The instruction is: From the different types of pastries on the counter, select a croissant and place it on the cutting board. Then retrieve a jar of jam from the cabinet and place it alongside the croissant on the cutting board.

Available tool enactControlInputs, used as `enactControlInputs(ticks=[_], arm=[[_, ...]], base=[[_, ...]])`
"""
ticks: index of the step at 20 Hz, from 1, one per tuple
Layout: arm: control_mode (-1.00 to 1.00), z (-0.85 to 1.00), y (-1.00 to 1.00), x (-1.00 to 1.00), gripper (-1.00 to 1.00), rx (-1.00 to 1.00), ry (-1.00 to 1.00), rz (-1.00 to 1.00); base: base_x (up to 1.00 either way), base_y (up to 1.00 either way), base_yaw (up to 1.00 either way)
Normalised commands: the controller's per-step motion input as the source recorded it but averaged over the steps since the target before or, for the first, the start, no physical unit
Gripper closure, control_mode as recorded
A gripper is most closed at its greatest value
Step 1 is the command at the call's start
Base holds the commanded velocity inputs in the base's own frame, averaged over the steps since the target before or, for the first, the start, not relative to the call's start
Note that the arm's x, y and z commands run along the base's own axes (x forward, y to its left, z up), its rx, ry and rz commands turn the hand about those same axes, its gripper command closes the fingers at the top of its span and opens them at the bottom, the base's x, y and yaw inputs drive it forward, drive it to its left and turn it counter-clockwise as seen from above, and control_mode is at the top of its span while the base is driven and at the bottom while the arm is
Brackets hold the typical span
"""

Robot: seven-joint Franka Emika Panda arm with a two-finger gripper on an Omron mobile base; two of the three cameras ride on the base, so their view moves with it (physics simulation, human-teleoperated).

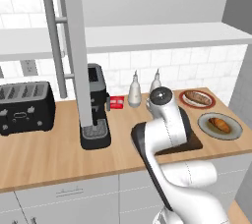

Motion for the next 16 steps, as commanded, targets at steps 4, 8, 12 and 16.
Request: enactControlInputs(ticks=[4, 8, 12, 16], arm=[[-1.00, -0.68, -0.10, 0.54, 1.00, -0.04, 0.00, 0.00], [-1.00, -0.54, -0.43, 0.41, 1.00, -0.07, -0.04, 0.04], [-1.00, -0.03, -0.50, 0.26, 1.00, -0.01, -0.16, 0.06], [-1.00, -0.24, 0.17, 0.00, 1.00, 0.00, 0.00, 0.03]], base=[[0.00, 0.00, 0.00], [0.00, 0.00, 0.00], [0.00, 0.00, 0.00], [0.00, 0.00, 0.00]])
